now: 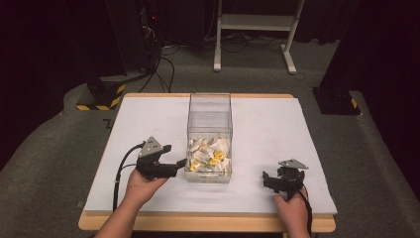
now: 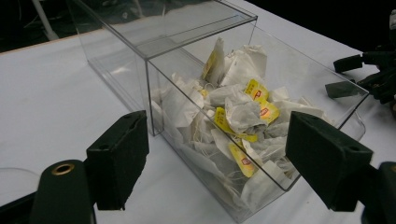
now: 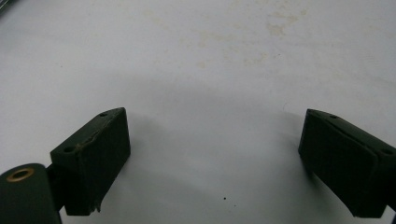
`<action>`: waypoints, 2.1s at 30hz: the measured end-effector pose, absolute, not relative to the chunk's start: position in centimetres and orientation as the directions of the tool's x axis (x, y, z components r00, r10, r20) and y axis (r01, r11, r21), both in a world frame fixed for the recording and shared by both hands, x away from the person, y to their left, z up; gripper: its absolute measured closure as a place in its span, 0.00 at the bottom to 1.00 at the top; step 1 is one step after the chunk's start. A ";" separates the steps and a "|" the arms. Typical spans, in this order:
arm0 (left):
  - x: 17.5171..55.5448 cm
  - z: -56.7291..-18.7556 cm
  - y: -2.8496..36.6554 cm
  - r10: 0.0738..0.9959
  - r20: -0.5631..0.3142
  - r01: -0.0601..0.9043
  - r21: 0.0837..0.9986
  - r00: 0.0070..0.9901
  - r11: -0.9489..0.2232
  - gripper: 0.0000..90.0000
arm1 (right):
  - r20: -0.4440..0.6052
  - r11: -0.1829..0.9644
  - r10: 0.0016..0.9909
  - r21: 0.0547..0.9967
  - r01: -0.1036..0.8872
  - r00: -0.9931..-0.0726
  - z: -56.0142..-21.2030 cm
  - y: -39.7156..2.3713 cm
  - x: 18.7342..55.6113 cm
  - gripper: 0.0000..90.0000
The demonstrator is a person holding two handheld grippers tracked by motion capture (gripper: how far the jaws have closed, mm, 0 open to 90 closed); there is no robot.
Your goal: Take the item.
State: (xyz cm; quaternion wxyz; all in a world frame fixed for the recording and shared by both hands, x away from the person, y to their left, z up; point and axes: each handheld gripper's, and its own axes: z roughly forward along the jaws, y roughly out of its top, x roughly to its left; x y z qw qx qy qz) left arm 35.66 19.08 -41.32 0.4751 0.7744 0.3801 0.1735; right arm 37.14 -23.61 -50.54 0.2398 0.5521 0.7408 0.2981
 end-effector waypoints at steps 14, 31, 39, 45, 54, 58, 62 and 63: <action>36.3 -40.9 17.3 0.735 -0.088 0.418 0.865 0.672 -0.278 0.25 | -0.026 0.213 0.961 0.707 0.675 -0.276 -50.5 -23.6 37.1 0.10; 37.4 -40.8 14.7 0.703 -0.099 0.425 0.852 0.704 -0.306 0.28 | -0.025 0.212 0.961 0.707 0.675 -0.276 -50.5 -23.6 37.1 0.10; 38.4 -41.3 14.1 0.697 -0.121 0.452 0.835 0.707 -0.313 0.33 | -0.025 0.212 0.961 0.707 0.675 -0.276 -50.5 -23.6 37.1 0.10; 39.4 -41.5 13.7 0.694 -0.123 0.474 0.812 0.709 -0.340 0.39 | -0.025 0.212 0.961 0.706 0.675 -0.276 -50.5 -23.6 37.1 0.10; 40.0 -41.5 12.9 0.732 -0.045 0.487 0.774 0.679 -0.404 0.63 | -0.025 0.212 0.961 0.707 0.675 -0.277 -50.5 -23.6 37.1 0.10; 40.0 -41.7 12.6 0.742 -0.021 0.496 0.757 0.670 -0.426 0.72 | -0.025 0.212 0.961 0.706 0.675 -0.277 -50.5 -23.6 37.1 0.10; 40.2 -41.9 12.6 0.747 -0.008 0.502 0.745 0.665 -0.439 0.77 | -0.025 0.212 0.961 0.707 0.675 -0.276 -50.5 -23.6 37.1 0.10; 40.2 -41.9 12.5 0.749 -0.009 0.505 0.743 0.663 -0.439 0.77 | -0.025 0.212 0.961 0.707 0.675 -0.276 -50.5 -23.6 37.1 0.10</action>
